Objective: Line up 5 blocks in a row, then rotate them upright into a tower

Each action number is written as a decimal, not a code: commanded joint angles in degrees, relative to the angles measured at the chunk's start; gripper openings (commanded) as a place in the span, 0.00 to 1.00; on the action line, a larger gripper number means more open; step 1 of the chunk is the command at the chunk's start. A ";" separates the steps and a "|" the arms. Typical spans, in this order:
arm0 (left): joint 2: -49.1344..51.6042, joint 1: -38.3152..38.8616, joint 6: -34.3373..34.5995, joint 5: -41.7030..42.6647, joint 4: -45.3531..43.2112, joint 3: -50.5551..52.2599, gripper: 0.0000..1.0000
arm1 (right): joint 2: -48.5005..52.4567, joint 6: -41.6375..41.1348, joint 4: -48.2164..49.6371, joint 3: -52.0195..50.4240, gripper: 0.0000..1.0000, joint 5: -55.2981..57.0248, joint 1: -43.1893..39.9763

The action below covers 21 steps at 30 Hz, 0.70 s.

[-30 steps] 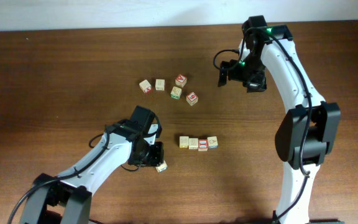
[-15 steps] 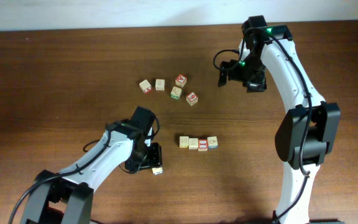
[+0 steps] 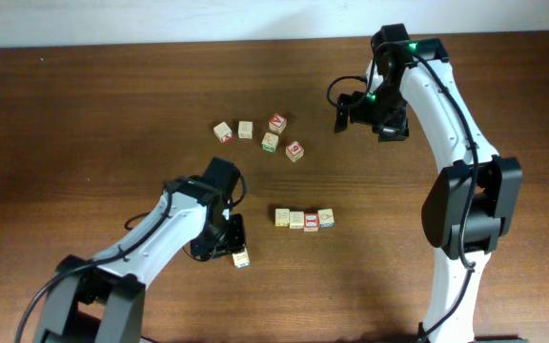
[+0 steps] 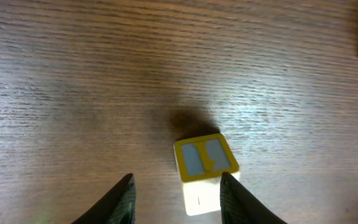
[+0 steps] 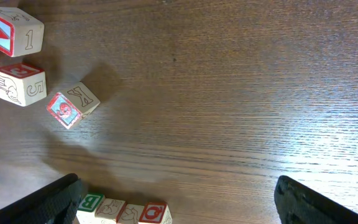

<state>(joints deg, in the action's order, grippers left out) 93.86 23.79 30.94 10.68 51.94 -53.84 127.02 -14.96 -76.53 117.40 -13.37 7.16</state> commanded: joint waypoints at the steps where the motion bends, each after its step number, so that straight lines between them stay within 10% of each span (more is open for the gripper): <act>1: 1.44 1.99 0.57 1.79 -0.42 -0.31 0.50 | -1.62 0.22 -0.26 -0.11 0.99 0.55 -0.07; 21: 3.17 7.93 0.76 -4.55 -2.23 -0.31 0.29 | -1.62 1.14 -0.24 -0.13 0.99 0.55 -0.07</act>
<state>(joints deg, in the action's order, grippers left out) 96.33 31.40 31.31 7.84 49.89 -53.95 127.02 -14.52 -76.69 117.40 -13.37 7.16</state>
